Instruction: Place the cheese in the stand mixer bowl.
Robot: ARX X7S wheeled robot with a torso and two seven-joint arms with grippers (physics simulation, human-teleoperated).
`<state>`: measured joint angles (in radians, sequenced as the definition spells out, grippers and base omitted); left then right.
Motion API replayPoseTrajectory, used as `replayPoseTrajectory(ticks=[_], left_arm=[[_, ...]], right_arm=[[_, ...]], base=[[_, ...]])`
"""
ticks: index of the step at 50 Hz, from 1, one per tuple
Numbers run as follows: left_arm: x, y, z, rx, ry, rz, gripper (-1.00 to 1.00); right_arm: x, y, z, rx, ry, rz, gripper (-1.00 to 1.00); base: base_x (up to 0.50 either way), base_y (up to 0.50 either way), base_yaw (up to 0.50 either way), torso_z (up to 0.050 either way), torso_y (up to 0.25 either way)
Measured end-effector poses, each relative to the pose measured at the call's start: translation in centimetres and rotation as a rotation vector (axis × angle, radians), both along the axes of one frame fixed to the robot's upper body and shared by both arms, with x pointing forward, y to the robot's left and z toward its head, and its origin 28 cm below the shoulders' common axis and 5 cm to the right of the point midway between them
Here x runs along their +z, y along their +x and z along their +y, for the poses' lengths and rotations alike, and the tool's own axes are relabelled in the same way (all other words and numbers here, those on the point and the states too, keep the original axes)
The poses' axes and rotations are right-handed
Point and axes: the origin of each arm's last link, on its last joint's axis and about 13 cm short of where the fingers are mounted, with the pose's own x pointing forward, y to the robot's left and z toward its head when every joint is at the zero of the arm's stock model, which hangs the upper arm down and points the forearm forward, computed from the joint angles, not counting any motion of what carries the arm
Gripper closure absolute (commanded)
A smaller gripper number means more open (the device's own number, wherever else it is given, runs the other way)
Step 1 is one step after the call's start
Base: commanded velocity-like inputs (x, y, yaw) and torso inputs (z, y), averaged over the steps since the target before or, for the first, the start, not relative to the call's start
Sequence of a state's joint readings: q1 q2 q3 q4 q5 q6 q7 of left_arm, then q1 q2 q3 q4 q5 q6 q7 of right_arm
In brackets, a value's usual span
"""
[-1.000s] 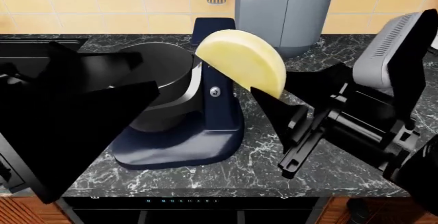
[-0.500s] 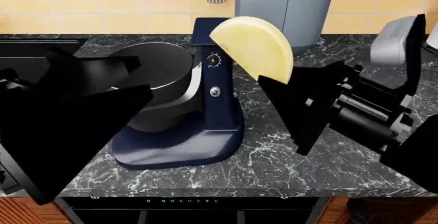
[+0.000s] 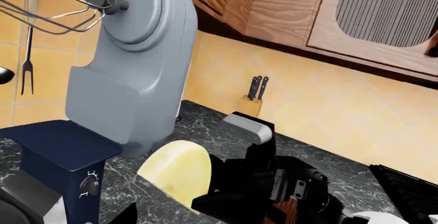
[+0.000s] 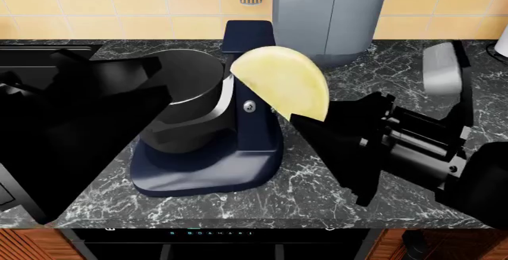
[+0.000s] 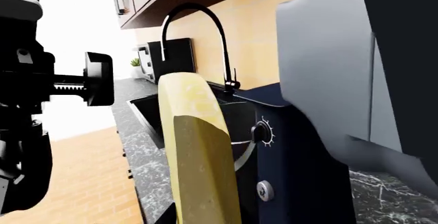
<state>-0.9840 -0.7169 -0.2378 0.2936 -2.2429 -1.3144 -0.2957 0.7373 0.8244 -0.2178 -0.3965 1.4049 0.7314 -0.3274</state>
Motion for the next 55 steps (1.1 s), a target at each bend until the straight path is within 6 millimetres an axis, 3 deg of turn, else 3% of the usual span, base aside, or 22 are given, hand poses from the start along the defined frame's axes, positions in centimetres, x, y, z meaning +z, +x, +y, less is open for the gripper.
replayPoseTrajectory(ticks=[55], left_arm=[[-1.8,3.3,-0.8,-0.065,-0.018,0.027,-1.00]], right_arm=[[-0.4,-1.3,0.3,0.139,0.087,-0.057,1.00]], base=[[0.00,0.00,0.00,0.000,0.000]])
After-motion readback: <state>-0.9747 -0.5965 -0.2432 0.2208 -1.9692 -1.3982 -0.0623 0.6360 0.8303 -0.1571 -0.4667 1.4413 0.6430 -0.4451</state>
